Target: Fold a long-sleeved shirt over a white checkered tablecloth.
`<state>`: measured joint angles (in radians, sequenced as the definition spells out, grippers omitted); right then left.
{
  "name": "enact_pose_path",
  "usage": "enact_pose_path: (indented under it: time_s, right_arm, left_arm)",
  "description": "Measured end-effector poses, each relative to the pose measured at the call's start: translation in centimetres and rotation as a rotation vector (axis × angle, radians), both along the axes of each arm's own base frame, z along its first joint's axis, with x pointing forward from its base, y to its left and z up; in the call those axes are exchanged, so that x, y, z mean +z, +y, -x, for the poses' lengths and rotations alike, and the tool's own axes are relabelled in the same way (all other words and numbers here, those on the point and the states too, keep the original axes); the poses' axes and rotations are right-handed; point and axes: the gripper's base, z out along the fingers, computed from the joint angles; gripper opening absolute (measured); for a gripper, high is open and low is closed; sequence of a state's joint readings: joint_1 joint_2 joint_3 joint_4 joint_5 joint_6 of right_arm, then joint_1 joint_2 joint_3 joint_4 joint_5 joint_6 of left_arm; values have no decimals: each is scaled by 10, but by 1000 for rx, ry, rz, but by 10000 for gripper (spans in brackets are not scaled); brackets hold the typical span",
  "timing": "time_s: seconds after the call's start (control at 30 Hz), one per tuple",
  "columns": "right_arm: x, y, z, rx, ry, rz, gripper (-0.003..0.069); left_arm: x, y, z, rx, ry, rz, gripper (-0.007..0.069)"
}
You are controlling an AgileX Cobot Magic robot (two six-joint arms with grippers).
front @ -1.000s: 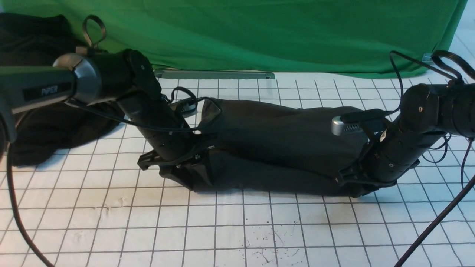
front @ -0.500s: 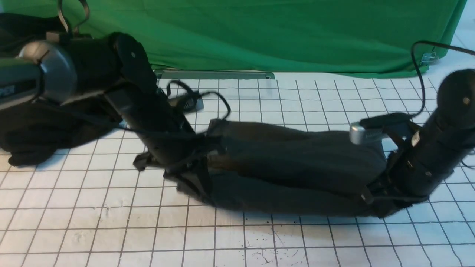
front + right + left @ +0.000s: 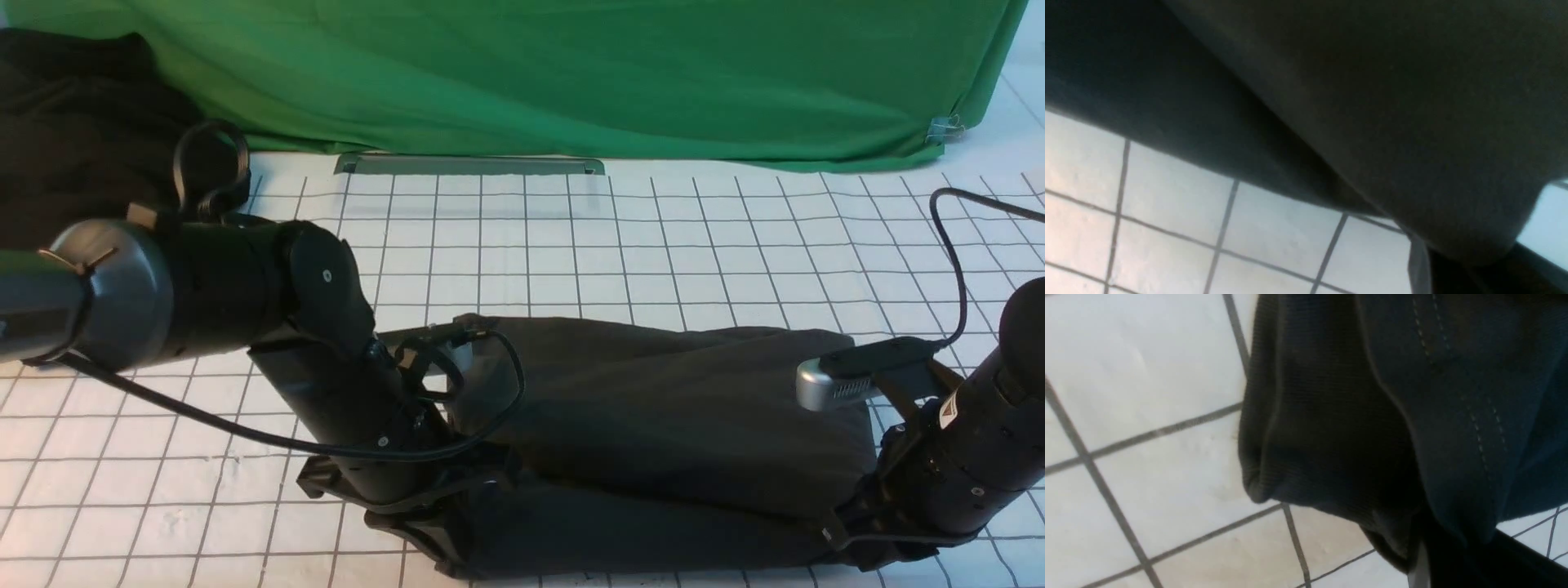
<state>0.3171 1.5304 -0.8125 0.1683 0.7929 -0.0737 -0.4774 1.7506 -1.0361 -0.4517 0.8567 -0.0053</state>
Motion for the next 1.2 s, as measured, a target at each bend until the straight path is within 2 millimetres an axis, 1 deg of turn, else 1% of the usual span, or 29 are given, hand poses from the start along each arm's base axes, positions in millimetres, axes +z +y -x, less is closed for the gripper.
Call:
enact_pose_path:
  time_s: [0.07, 0.13, 0.23, 0.27, 0.37, 0.43, 0.5, 0.53, 0.57, 0.6, 0.63, 0.67, 0.73, 0.77, 0.83, 0.93, 0.97, 1.0, 1.07, 1.1, 1.13, 1.2]
  right_arm:
    - [0, 0, 0, -1, -4, -1, 60]
    - [0, 0, -2, -2, -20, -3, 84]
    - [0, 0, -3, -4, -28, -4, 167]
    - [0, 0, -2, -4, -26, -4, 175]
    - [2, 1, -2, -2, -15, -2, 299]
    - [8, 2, -5, 3, -10, -4, 378]
    - [17, 3, -8, 12, 0, -1, 403]
    - [25, 3, -10, 20, -5, 0, 400]
    - [28, 3, -10, 23, -6, 1, 397]
    - [38, 3, -10, 33, -11, 7, 382]
    - [49, 2, -8, 42, -18, 13, 353]
    - [63, 0, -6, 52, -41, 19, 308]
    - [83, -5, 3, 64, -80, 29, 239]
    - [97, -8, 11, 67, -121, 27, 196]
    - [117, -14, 27, 65, -186, 14, 146]
    - [148, -24, 56, 46, -318, -24, 94]
    - [157, -27, 65, 39, -361, -37, 87]
    - [169, -32, 79, 30, -430, -61, 83]
    - [185, -39, 100, 13, -534, -98, 81]
    - [197, -45, 117, 2, -624, -128, 81]
    - [199, -45, 120, 1, -636, -132, 81]
    - [208, -50, 134, -2, -715, -156, 81]
  left_arm:
    - [0, 0, 0, 2, 0, 2, 26]
    - [0, -1, 0, 15, 1, 15, 34]
    - [1, -2, 1, 26, 12, 26, 69]
    - [1, -2, 1, 26, 12, 26, 69]
    - [7, -1, 3, 22, 2, 25, 132]
    - [17, 2, 5, 22, -31, 20, 190]
    - [29, 6, 8, 17, -69, 15, 243]
    - [39, 9, 11, 11, -101, 15, 282]
    - [42, 10, 12, 9, -111, 16, 293]
    - [50, 11, 14, 5, -135, 23, 317]
    - [60, 13, 17, 4, -168, 35, 347]
    - [69, 15, 21, 3, -194, 47, 367]
    - [81, 18, 26, 4, -233, 66, 391]
    - [87, 19, 28, 5, -252, 75, 398]
    - [94, 21, 31, 4, -282, 83, 402]
    - [102, 23, 33, 8, -323, 96, 402]
    - [103, 24, 33, 9, -330, 98, 402]
    - [104, 24, 33, 11, -337, 101, 399]
    - [104, 24, 33, 14, -344, 103, 390]
    - [104, 24, 33, 14, -344, 103, 381]
    - [104, 24, 33, 14, -344, 103, 379]
    - [104, 23, 33, 15, -344, 104, 370]
